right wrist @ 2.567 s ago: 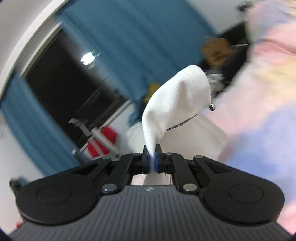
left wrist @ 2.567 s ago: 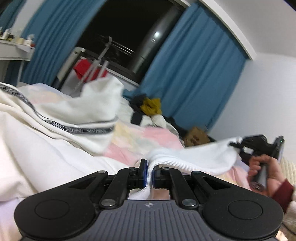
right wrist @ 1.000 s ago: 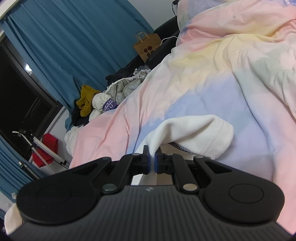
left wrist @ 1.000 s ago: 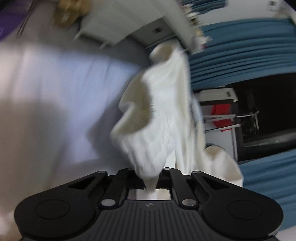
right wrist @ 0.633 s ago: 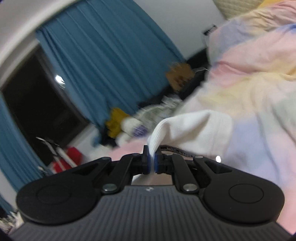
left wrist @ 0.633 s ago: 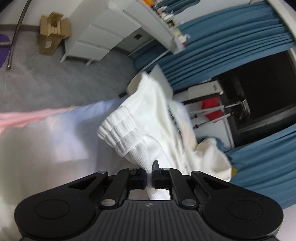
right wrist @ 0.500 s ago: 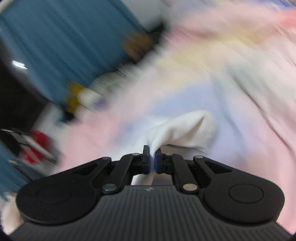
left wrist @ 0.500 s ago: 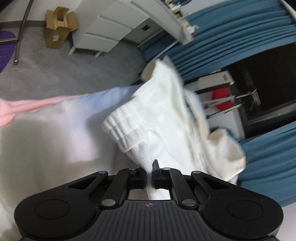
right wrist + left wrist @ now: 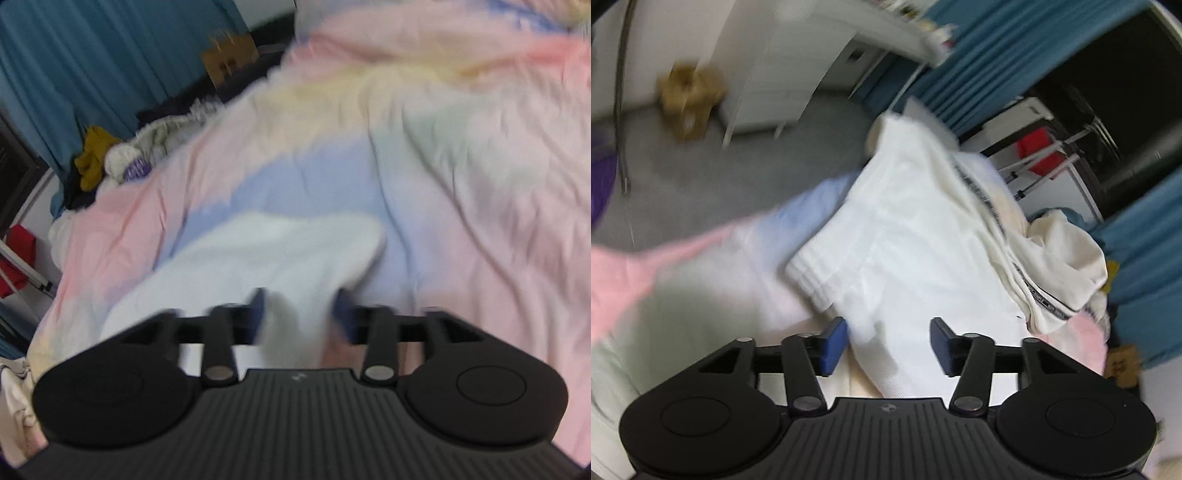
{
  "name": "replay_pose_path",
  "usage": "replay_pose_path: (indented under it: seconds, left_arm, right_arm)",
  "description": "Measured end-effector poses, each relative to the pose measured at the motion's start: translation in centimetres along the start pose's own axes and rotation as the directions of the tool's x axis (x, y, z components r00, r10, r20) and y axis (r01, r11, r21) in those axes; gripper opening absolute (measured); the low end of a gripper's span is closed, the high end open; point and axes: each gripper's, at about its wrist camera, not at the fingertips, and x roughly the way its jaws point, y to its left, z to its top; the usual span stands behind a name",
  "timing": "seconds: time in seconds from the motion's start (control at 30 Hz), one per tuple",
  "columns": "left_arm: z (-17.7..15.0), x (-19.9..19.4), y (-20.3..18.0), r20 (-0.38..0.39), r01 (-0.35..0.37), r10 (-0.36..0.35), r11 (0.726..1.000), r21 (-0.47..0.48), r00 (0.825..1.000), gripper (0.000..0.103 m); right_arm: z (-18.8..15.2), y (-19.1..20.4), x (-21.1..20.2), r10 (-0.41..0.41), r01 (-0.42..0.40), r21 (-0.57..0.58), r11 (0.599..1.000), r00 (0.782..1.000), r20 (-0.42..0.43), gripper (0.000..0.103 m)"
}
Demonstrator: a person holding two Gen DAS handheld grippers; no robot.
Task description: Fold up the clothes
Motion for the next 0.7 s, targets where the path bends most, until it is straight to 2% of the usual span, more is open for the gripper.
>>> replay_pose_path:
  seconds: [0.03, 0.13, 0.2, 0.27, 0.33, 0.4, 0.53, 0.6, 0.67, 0.7]
  left_arm:
    - [-0.1, -0.6, -1.2, 0.035, -0.003, 0.002, 0.999, 0.04, 0.999, 0.064]
    - [-0.7, -0.4, -5.4, 0.095, 0.011, -0.024, 0.99, 0.14, 0.995, 0.074]
    - [-1.1, 0.2, -8.3, 0.119, 0.027, -0.051, 0.98, 0.199, 0.992, 0.074]
    - [-1.8, 1.6, -11.0, 0.112, 0.06, -0.087, 0.972, 0.226, 0.99, 0.075]
    - [-2.5, 3.5, -13.6, 0.104, 0.092, -0.12, 0.966, 0.24, 0.987, 0.075]
    - [-3.3, 5.7, -16.1, 0.094, 0.115, -0.142, 0.963, 0.245, 0.985, 0.074]
    - [-5.0, 10.6, -20.7, 0.079, 0.149, -0.176, 0.95, 0.273, 0.981, 0.075]
    - [-5.8, 13.1, -22.6, 0.076, 0.157, -0.188, 0.941, 0.3, 0.979, 0.074]
    - [-6.7, 15.7, -23.8, 0.067, 0.172, -0.205, 0.928, 0.329, 0.977, 0.074]
    - [-7.1, 17.0, -24.1, 0.055, 0.191, -0.223, 0.918, 0.347, 0.973, 0.074]
  right_arm:
    - [0.2, 0.4, -0.5, 0.002, -0.002, -0.021, 1.0, 0.999, 0.038, 0.074]
    - [0.4, 2.0, -2.3, 0.019, -0.005, -0.098, 0.995, 0.991, 0.136, 0.076]
    - [0.4, 3.1, -3.4, 0.053, -0.026, -0.15, 0.988, 0.982, 0.184, 0.076]
    - [0.0, 4.5, -4.0, 0.133, -0.091, -0.214, 0.973, 0.973, 0.191, 0.076]
    - [-0.8, 6.1, -4.7, 0.254, -0.201, -0.289, 0.936, 0.954, 0.16, 0.076]
    - [-1.7, 7.7, -5.1, 0.38, -0.337, -0.322, 0.885, 0.922, 0.079, 0.076]
    - [-4.7, 11.7, -5.4, 0.562, -0.563, -0.349, 0.749, 0.819, -0.116, 0.073]
    - [-6.4, 14.3, -5.1, 0.609, -0.633, -0.38, 0.674, 0.768, -0.199, 0.065]
    - [-7.9, 17.4, -4.3, 0.63, -0.684, -0.401, 0.61, 0.725, -0.279, 0.049]
    - [-8.7, 19.1, -3.7, 0.632, -0.706, -0.404, 0.582, 0.705, -0.321, 0.049]
